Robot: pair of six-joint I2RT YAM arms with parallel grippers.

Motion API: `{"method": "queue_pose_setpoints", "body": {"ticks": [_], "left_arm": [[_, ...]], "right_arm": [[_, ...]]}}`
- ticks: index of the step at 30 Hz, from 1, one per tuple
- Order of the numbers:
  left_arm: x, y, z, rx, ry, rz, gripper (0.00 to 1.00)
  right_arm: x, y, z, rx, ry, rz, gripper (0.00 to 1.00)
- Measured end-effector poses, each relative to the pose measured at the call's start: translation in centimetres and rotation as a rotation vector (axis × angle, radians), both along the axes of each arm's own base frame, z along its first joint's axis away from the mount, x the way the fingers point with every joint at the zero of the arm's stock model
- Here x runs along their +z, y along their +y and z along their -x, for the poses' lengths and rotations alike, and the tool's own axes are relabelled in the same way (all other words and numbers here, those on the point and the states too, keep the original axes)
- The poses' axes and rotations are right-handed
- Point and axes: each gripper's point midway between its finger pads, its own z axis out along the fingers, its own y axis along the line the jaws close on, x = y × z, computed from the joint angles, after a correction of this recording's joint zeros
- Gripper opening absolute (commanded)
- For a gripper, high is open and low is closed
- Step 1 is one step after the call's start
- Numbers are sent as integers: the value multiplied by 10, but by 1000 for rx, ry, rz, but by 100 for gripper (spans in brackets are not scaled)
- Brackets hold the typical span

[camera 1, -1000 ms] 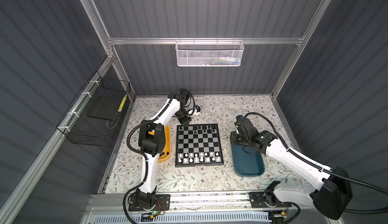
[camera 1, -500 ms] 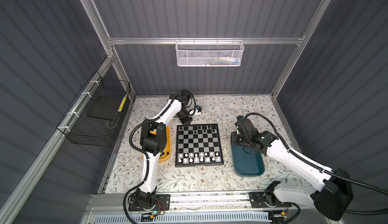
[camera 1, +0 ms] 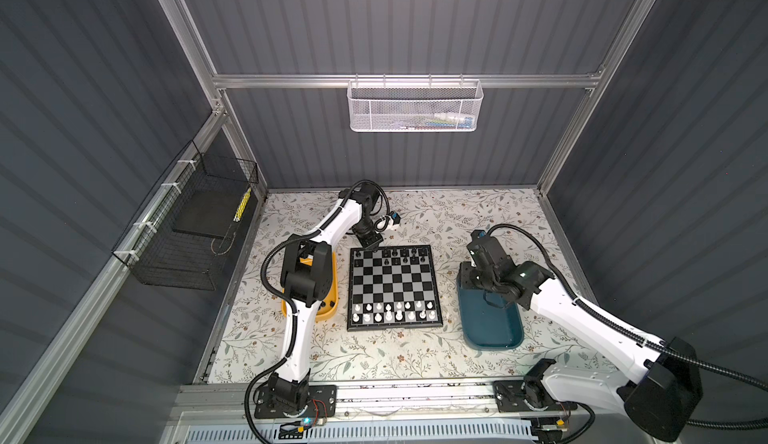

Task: Set up the chess pieces on the board
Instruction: 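Lower the tall black piece onto the farthest row's end square and open the left gripper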

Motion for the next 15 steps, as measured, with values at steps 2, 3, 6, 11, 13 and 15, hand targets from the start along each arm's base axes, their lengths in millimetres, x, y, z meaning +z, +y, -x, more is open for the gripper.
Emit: {"method": "queue_pose_setpoints", "body": {"ticks": [2, 3, 6, 11, 13, 15], "left_arm": [[0, -1, -1, -1, -3, 1, 16], [0, -1, 0, -2, -3, 1, 16], [-1, -2, 0, -6, -3, -3, 17], [-7, -5, 3, -14, 9, -12, 17], [-9, -6, 3, -16, 12, -14, 17], [-10, -7, 4, -18, 14, -16, 17]], "right_arm": [[0, 0, 0, 0, 0, 0, 27], [0, 0, 0, 0, 1, 0, 27], [-2, -1, 1, 0, 4, 3, 27], [-4, -1, 2, 0, 8, 5, 27], [-5, -1, 2, 0, 10, 7, 27], [-5, -1, 2, 0, 10, 7, 27]]}}
